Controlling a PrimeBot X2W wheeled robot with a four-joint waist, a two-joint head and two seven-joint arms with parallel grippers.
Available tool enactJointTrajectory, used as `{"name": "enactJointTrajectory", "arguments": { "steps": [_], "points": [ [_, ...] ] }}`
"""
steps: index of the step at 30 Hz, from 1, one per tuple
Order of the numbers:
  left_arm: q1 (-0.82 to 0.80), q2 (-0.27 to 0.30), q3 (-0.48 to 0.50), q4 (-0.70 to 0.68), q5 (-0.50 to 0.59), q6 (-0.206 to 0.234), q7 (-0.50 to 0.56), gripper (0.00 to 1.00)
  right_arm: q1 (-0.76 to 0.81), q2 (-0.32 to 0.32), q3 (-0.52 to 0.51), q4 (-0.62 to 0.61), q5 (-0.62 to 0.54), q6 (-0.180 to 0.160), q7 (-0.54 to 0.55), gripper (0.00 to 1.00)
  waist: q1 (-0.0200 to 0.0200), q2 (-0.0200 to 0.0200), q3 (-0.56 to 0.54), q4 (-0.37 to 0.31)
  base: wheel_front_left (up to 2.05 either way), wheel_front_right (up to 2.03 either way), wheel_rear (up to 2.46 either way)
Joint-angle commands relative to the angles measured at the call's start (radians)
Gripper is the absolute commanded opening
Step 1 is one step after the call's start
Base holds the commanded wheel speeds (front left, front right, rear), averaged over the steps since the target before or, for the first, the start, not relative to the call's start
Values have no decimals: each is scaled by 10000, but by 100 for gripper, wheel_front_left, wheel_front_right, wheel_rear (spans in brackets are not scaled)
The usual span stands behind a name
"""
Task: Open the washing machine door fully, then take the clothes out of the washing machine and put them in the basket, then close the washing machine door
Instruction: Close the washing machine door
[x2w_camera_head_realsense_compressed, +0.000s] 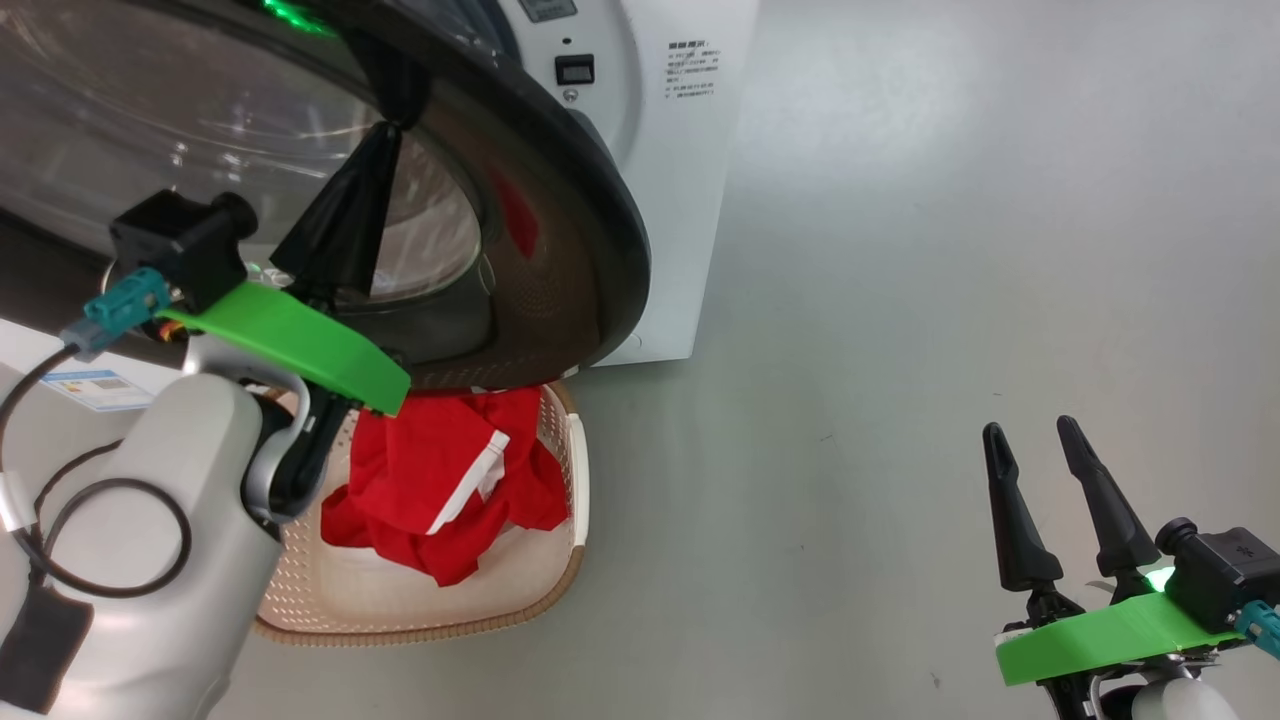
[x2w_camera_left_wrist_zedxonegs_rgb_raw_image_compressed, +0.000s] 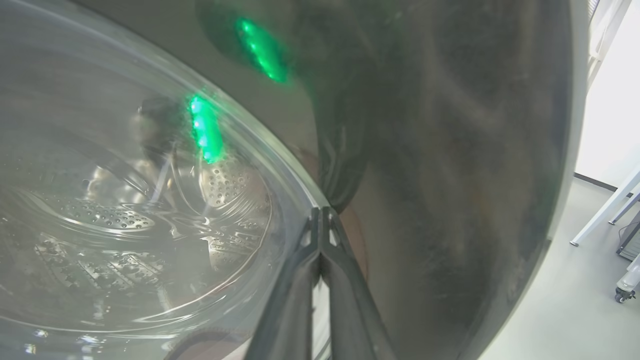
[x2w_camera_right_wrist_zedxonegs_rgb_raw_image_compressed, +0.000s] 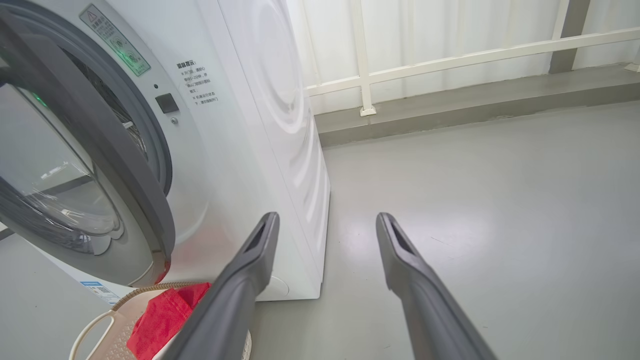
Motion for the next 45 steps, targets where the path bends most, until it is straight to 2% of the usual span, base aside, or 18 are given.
{"name": "enactJointTrajectory", "arguments": {
  "steps": [1,8,17,26,30,33,35,36,38,39,45],
  "points": [
    [-531,175,352,-286,1,-71,-82,0,-254,-31,199,-289,82,65,-65,100,0,0,-9,4,0,0,0],
    [66,144,578,-349,90,-71,-82,0,-165,-31,168,-243,48,65,-65,100,0,0,-203,96,0,0,0],
    [1739,103,1320,-697,328,-71,-82,0,114,-30,134,-180,-137,65,-65,100,0,0,-663,248,0,0,0],
    [3530,0,2271,-1092,1130,-71,-82,2,480,-45,42,-150,-251,65,-65,100,0,0,-1101,321,0,0,0],
    [4425,-88,2881,-1302,1436,-71,-82,18,597,-123,99,-119,-297,65,-65,100,0,0,-1229,323,0,0,0],
    [5027,-187,3272,-1465,1688,-71,-82,43,687,-172,127,-95,-327,65,-65,100,0,0,-1324,334,0,0,0],
    [5375,-267,3506,-1597,1876,-71,-82,51,751,-195,139,-84,-330,65,-65,100,0,0,-1380,350,0,0,0],
    [5534,-313,3595,-1660,1949,-71,-82,66,785,-204,139,-82,-332,65,-65,100,0,0,-1406,366,0,0,0],
    [5797,-370,3750,-1773,2075,-71,-82,85,845,-222,141,-78,-337,65,-65,100,0,0,-1457,389,0,0,0],
    [6017,-425,3896,-1876,2163,-71,-82,100,890,-240,138,-76,-337,65,-65,100,0,0,-1506,408,0,0,0],
    [6541,-528,4440,-2151,2413,-71,-82,100,975,-310,129,-74,-352,65,-65,100,0,0,-1655,378,0,0,0]
  ]
}}
